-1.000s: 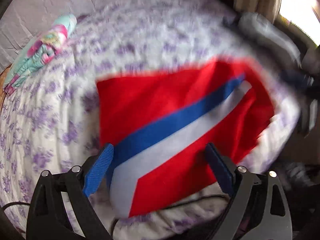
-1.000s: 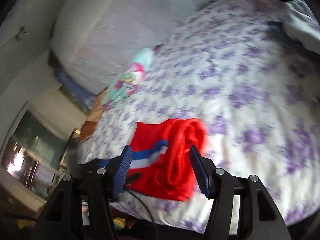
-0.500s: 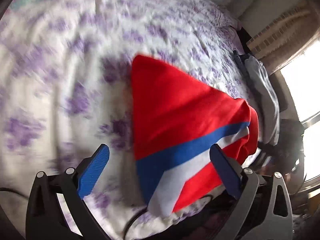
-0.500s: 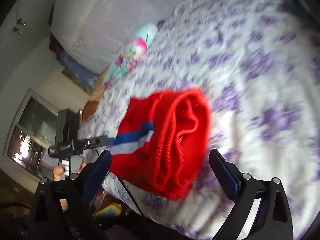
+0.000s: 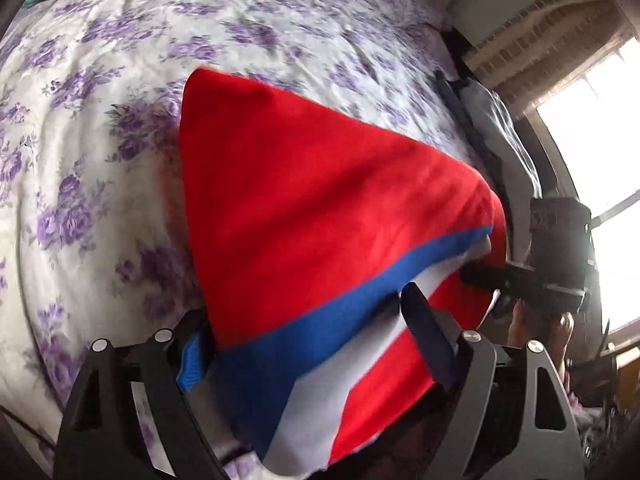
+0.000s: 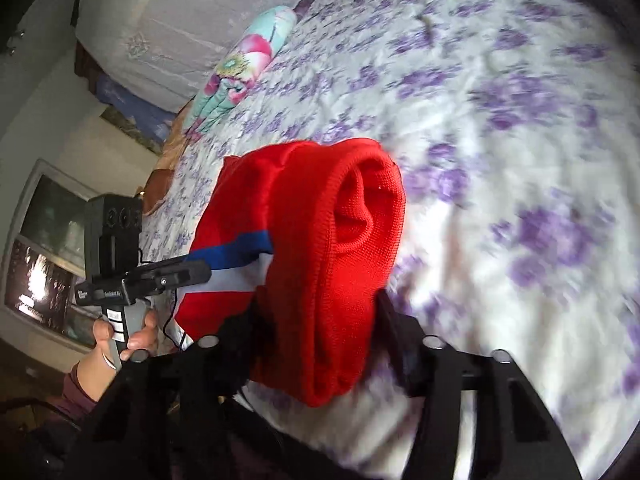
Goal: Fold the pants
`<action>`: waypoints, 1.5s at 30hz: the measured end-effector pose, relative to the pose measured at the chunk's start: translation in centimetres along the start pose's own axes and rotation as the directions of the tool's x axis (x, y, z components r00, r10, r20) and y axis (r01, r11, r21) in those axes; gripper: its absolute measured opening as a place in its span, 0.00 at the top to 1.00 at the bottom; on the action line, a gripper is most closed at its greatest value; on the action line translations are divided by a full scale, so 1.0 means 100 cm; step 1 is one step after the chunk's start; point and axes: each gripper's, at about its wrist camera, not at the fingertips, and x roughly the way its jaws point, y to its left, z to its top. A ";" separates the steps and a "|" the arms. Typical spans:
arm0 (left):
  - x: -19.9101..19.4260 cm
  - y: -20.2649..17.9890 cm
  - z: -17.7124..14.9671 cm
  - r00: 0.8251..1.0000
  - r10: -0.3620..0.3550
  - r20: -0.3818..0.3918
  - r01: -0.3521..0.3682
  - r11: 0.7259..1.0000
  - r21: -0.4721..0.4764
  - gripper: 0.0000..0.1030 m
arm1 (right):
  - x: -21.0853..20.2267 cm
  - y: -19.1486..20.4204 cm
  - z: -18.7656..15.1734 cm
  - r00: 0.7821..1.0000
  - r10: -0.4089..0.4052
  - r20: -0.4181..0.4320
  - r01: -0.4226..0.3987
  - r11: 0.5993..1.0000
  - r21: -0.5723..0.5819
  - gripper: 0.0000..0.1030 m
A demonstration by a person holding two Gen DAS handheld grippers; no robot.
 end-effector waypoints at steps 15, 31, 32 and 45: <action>-0.001 -0.005 0.010 0.996 -0.020 0.089 0.020 1.000 -0.002 0.39 | 0.028 0.041 0.005 0.988 0.147 0.043 -0.142 0.983 -0.115 0.54; -0.039 -0.028 0.049 0.977 -0.004 0.215 -0.002 1.000 0.026 0.50 | -0.010 0.060 0.046 0.978 0.142 0.151 -0.113 0.976 -0.187 0.55; -0.045 -0.030 0.061 0.972 0.005 0.233 -0.012 0.999 0.032 0.50 | -0.015 0.067 0.061 0.976 0.138 0.168 -0.101 0.972 -0.213 0.55; 0.010 0.054 0.301 0.890 0.290 0.351 -0.291 0.955 -0.052 0.14 | 0.077 0.050 0.299 0.894 -0.212 0.395 0.296 0.941 -0.166 0.16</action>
